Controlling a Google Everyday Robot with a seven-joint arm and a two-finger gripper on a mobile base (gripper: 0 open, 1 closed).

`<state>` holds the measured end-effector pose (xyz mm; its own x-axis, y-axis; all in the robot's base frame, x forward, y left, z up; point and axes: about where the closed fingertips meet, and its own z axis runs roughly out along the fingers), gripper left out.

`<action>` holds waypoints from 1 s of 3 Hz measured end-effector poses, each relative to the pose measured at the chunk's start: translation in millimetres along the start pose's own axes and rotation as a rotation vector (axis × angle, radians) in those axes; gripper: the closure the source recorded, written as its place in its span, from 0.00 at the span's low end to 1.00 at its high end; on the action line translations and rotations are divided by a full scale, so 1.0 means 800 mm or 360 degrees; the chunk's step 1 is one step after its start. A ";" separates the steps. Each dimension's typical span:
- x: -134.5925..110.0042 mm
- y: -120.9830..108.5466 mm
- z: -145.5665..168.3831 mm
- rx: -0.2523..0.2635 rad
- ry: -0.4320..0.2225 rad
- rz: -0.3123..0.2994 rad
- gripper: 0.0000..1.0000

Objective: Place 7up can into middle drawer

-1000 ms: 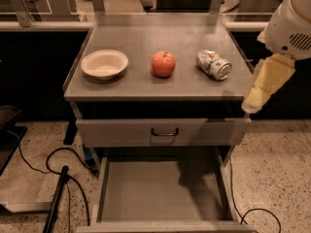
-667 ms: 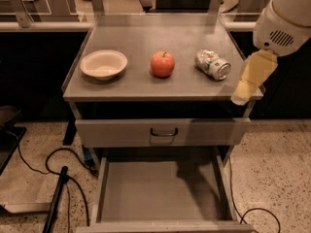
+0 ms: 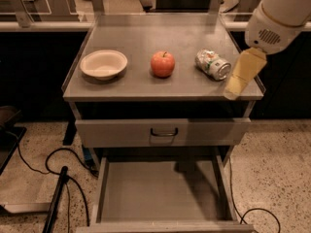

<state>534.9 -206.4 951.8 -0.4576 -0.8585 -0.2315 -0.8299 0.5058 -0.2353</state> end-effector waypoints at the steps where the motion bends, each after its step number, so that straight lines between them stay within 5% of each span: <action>1: -0.013 -0.040 0.024 0.0043 0.0051 0.0120 0.00; 2: -0.023 -0.074 0.047 0.0076 0.0099 0.0199 0.00; 3: -0.024 -0.076 0.048 0.0078 0.0097 0.0201 0.00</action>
Offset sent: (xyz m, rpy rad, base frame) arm 0.1032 -0.0191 -0.0259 -0.0575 0.0103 -0.2137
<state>606.7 -217.4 934.3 -0.5773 -0.7904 -0.2048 -0.7485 0.6126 -0.2541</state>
